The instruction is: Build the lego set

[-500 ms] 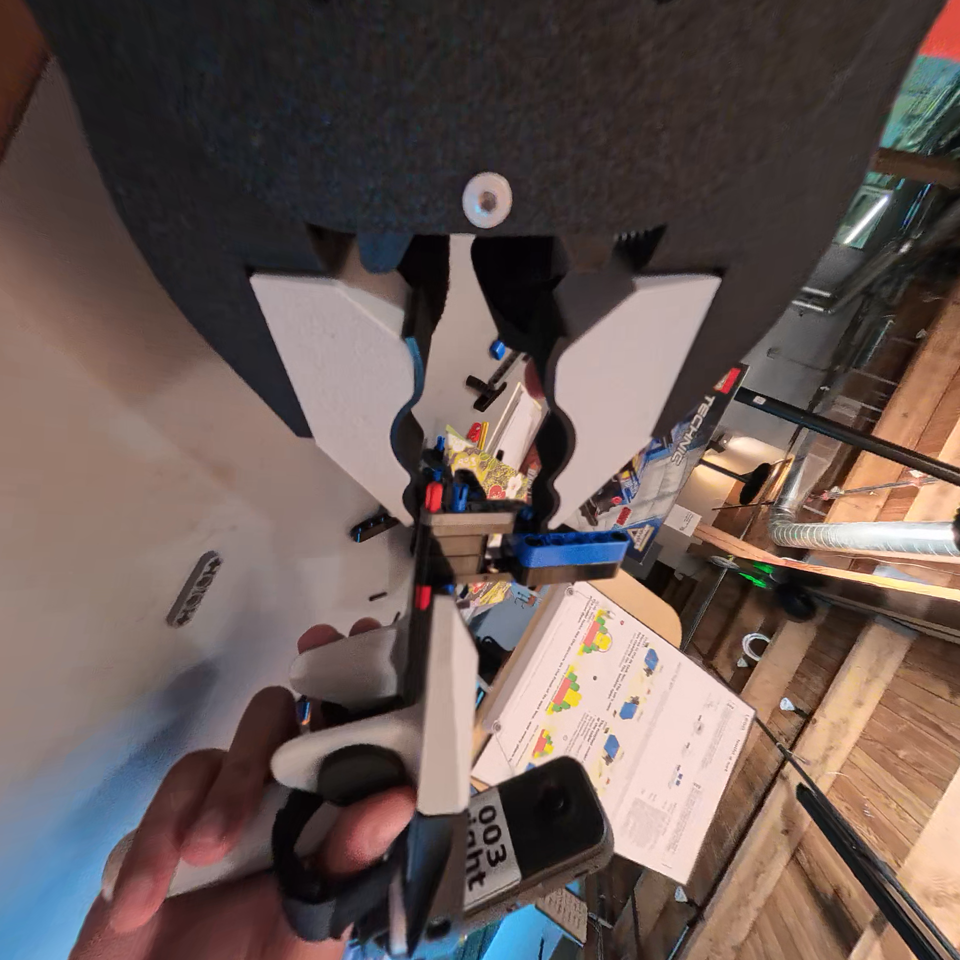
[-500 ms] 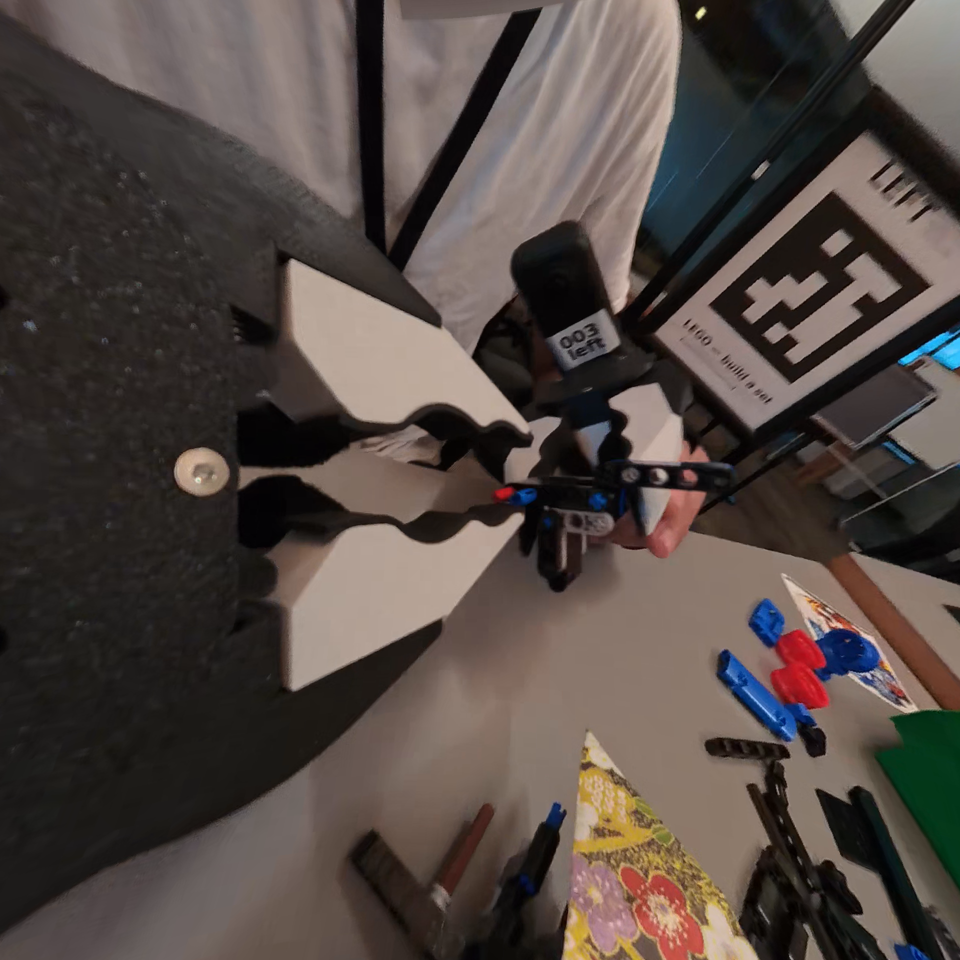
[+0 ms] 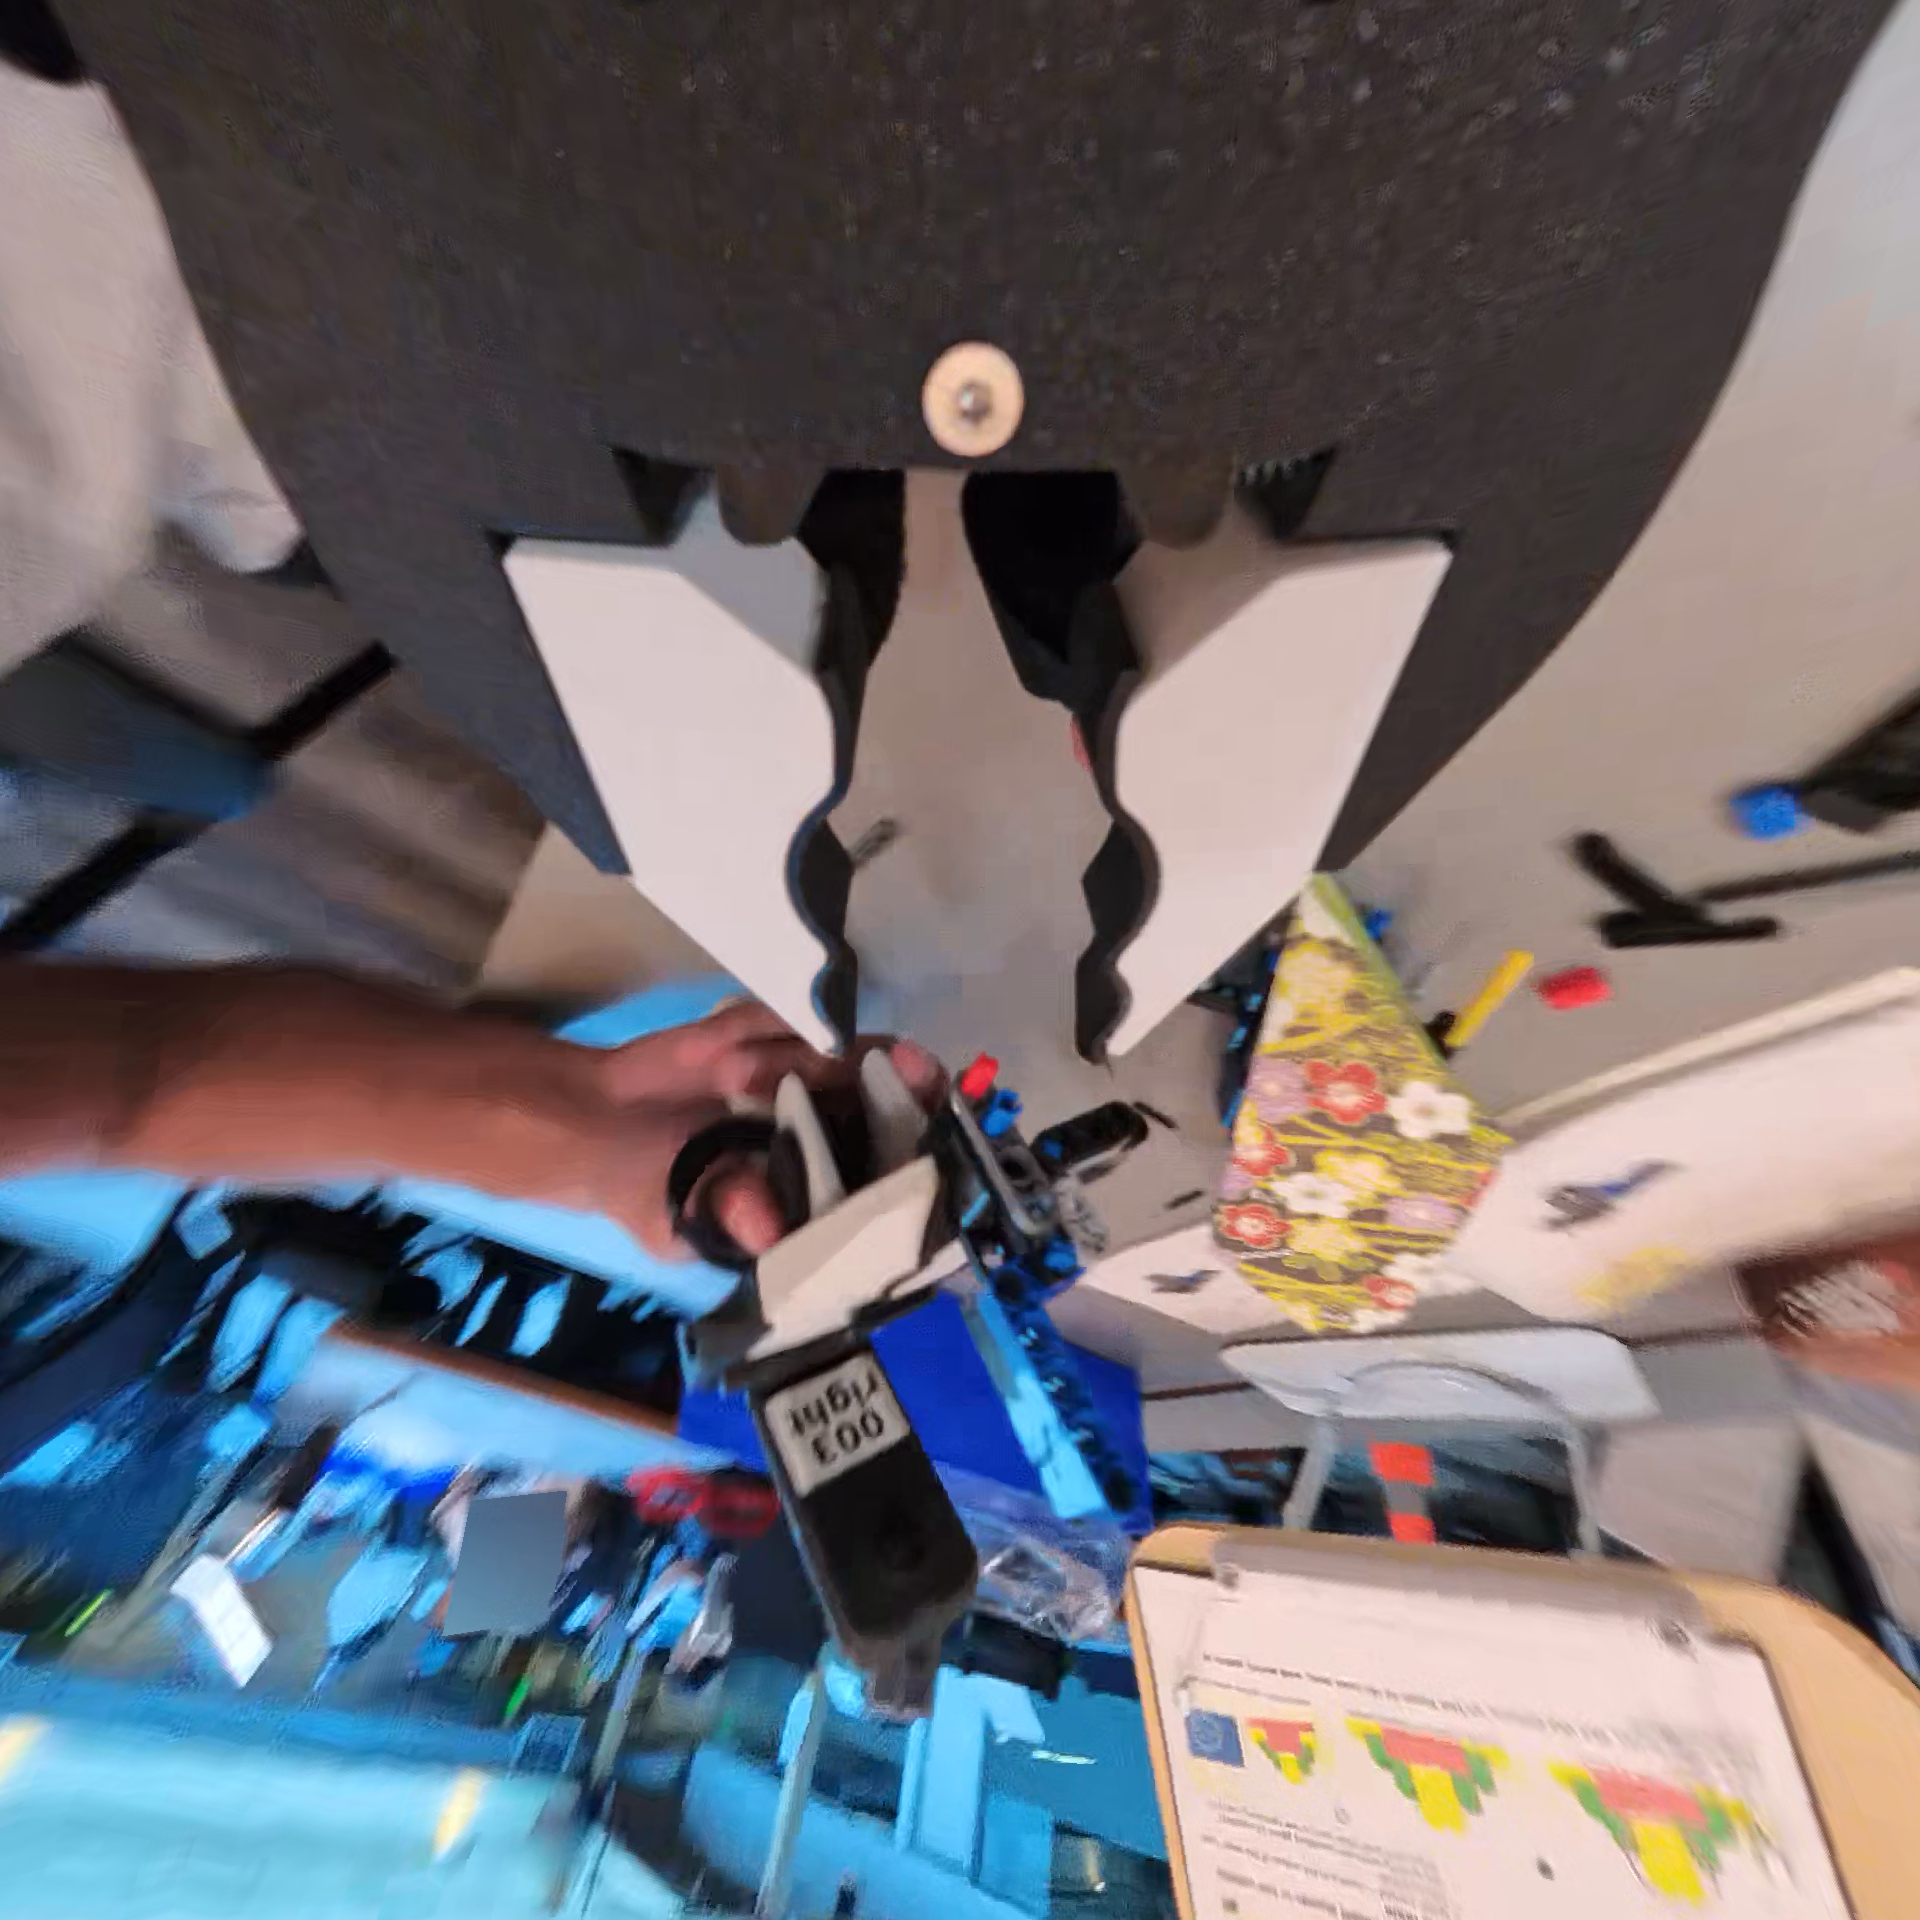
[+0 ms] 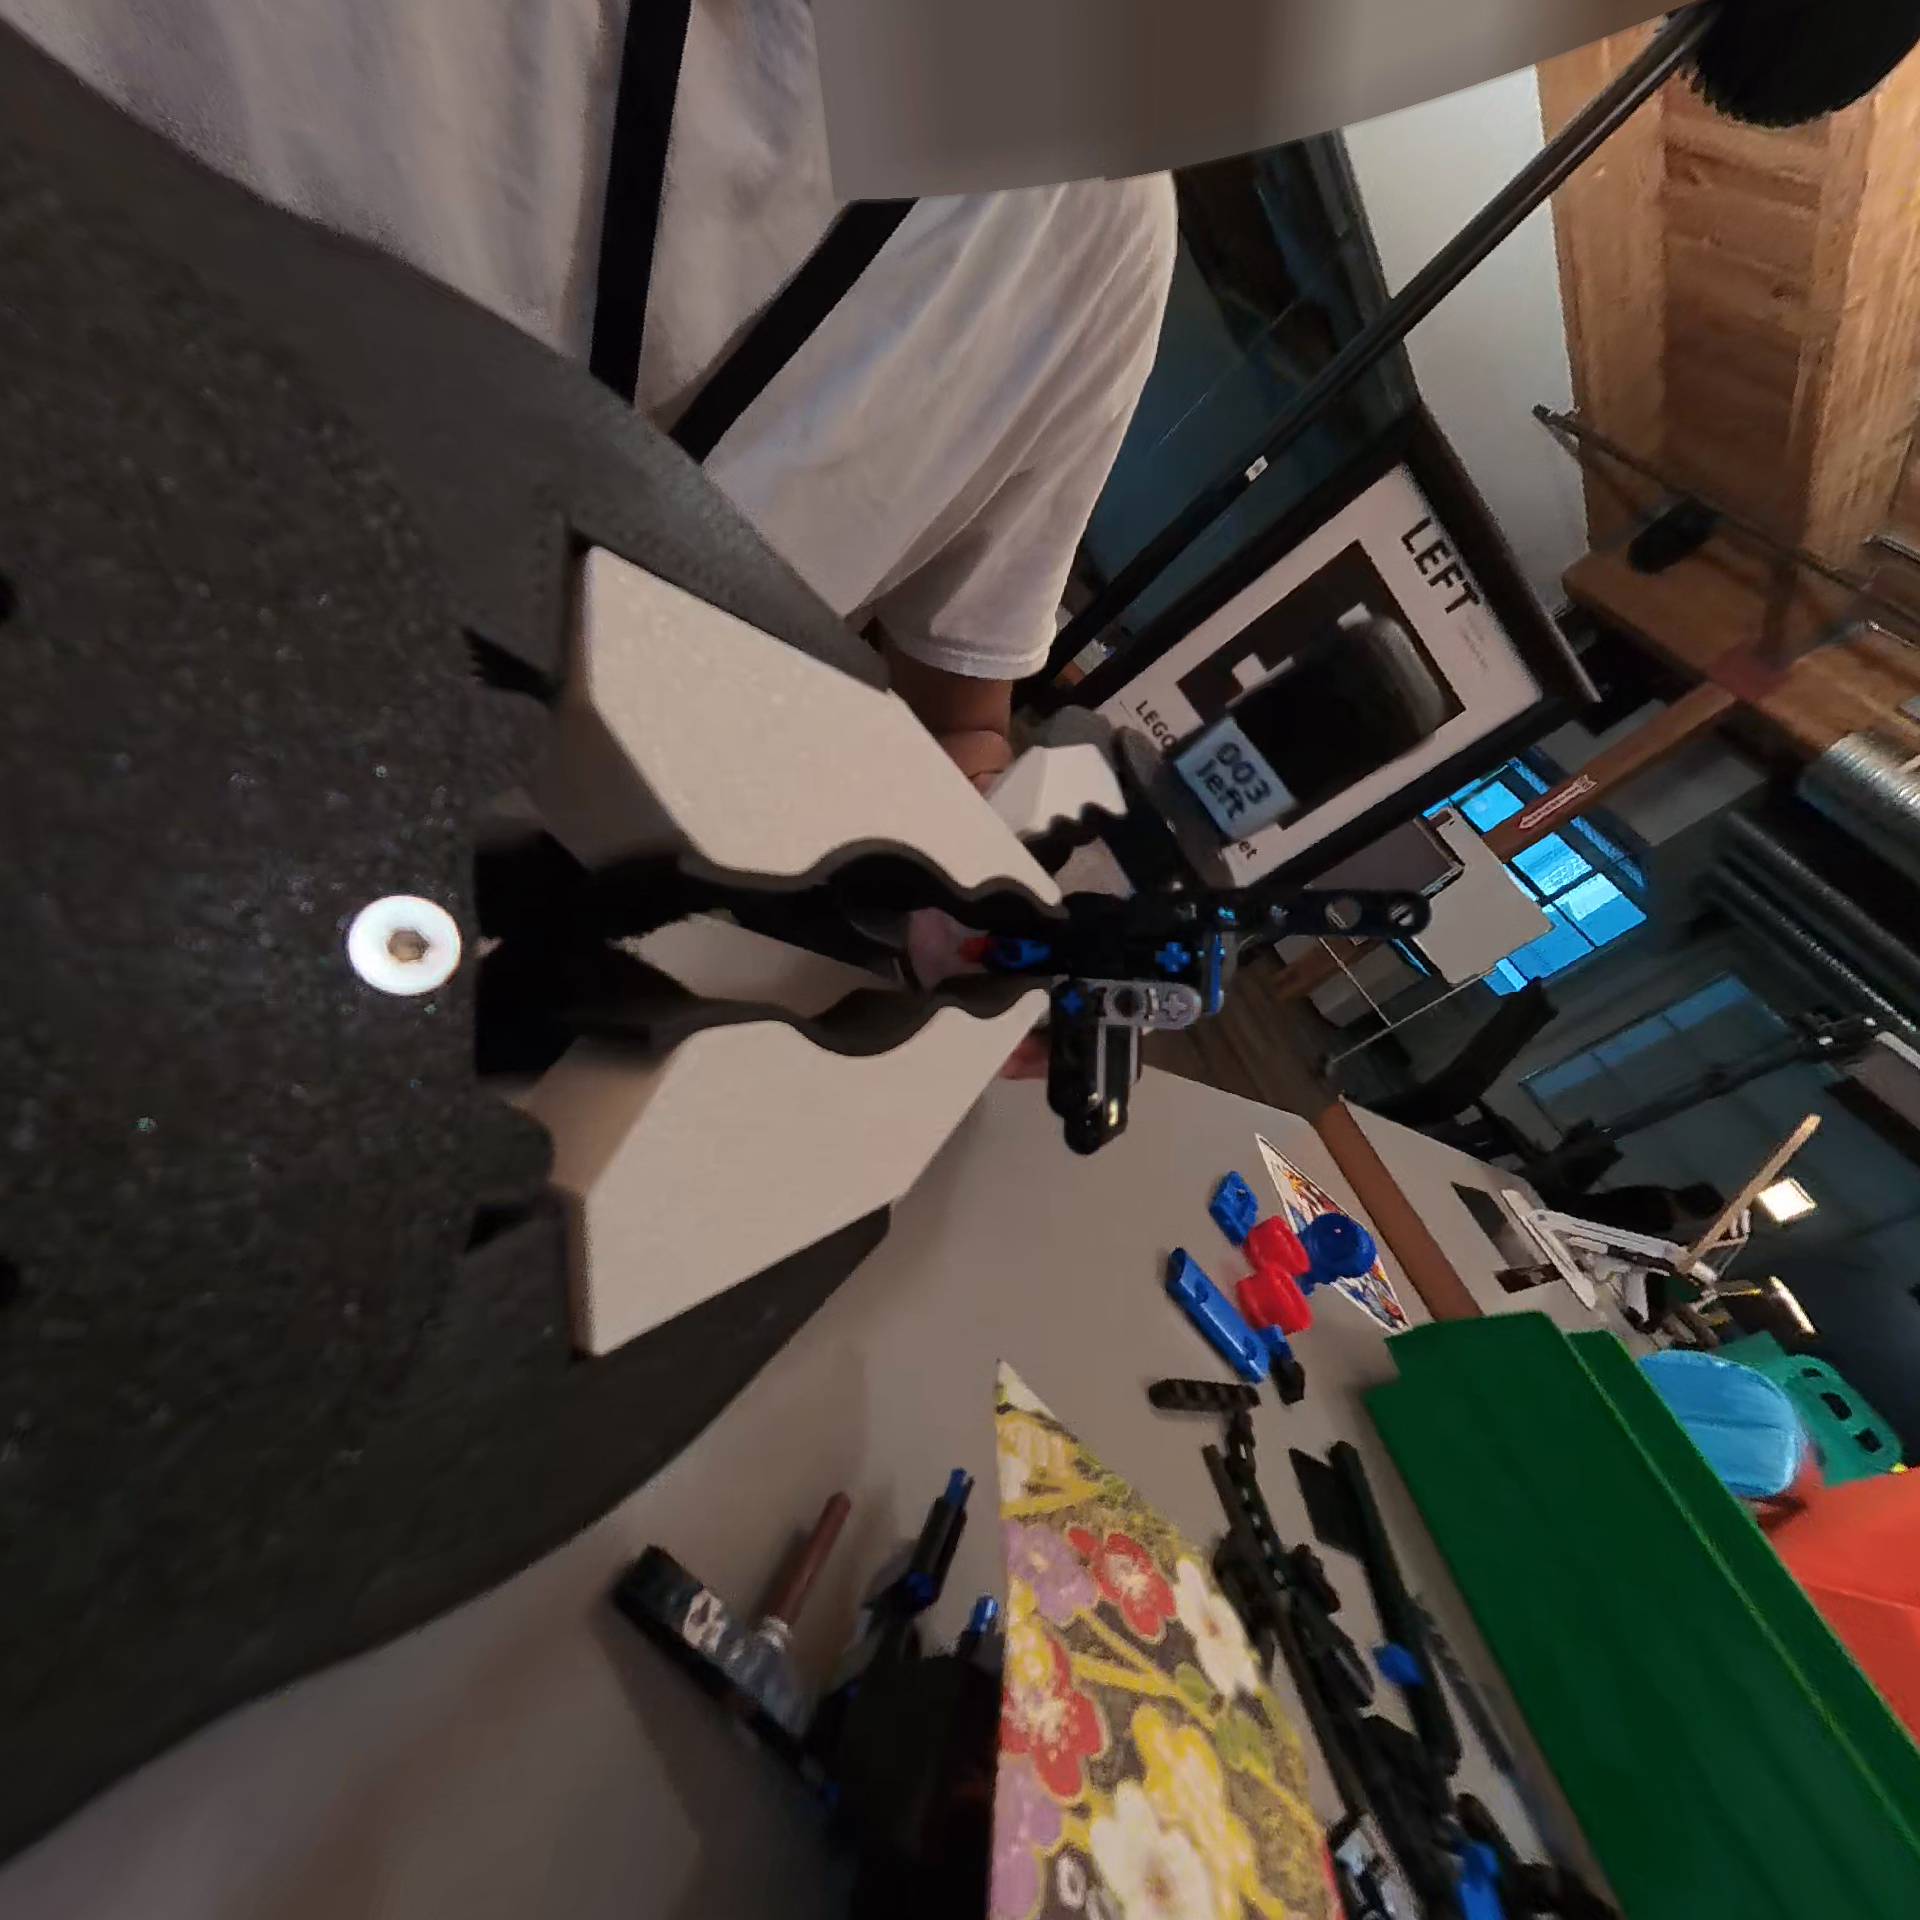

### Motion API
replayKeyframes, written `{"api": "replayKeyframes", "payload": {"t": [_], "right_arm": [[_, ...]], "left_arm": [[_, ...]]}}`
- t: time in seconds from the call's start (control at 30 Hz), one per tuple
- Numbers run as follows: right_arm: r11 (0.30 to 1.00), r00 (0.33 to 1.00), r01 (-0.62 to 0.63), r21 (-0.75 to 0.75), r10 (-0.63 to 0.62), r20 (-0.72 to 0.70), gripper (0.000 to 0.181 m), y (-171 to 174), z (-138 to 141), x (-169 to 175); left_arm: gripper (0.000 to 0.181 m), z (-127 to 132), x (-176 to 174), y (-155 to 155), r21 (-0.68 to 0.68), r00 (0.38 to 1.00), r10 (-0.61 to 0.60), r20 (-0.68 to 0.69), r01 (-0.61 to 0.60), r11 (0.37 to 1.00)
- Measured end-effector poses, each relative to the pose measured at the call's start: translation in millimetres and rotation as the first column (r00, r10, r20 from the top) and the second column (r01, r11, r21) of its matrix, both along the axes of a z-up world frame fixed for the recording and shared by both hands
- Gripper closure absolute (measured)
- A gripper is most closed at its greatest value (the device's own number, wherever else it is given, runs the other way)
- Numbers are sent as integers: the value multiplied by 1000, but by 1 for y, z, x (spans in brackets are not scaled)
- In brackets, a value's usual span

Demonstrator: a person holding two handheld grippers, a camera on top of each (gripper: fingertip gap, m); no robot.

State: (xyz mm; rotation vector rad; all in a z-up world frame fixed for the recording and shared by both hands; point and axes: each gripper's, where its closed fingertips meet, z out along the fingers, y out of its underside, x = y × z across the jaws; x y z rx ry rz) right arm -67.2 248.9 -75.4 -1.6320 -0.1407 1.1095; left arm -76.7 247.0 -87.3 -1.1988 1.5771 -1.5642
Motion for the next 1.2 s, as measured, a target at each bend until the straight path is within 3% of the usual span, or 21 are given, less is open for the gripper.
{"api": "replayKeyframes", "payload": {"t": [0.13, 0.33, 0.4, 0.47, 0.67, 0.8, 0.97, 1.2], "right_arm": [[1000, 999, -13, 20, 12, 42, 175, 1, -1, -9], [999, 999, -35, 2, 35, 25, 175, 2, -3, -14], [999, 998, -33, -18, 34, 62, 161, 3, -7, -13], [1000, 999, -14, 8, 13, 47, 154, 3, 2, -5], [999, 995, 25, -30, -22, 102, 151, 6, -6, 1], [997, 983, 74, 14, -75, 166, 133, 9, -5, 7], [987, 924, 57, 150, -109, 366, 161, 3, -5, -5], [973, 907, 127, 195, -193, 374, 164, 7, -1, -2]], "left_arm": [[159, 8, 0, -4, -258, 993, -115, -33, 103, 961], [176, 9, 0, -5, -408, 981, -191, -28, 163, 898], [176, 10, -2, -2, -452, 977, -212, -16, 183, 873], [176, 9, -2, 1, -454, 977, -212, -22, 179, 873], [175, 5, -3, -3, -376, 969, -243, -46, 208, 903], [176, -1, -3, -8, -369, 960, -266, -82, 219, 903], [175, -7, -4, -15, -315, 952, -282, -117, 233, 920], [173, -7, 1, -12, -352, 960, -255, -117, 200, 914]]}}
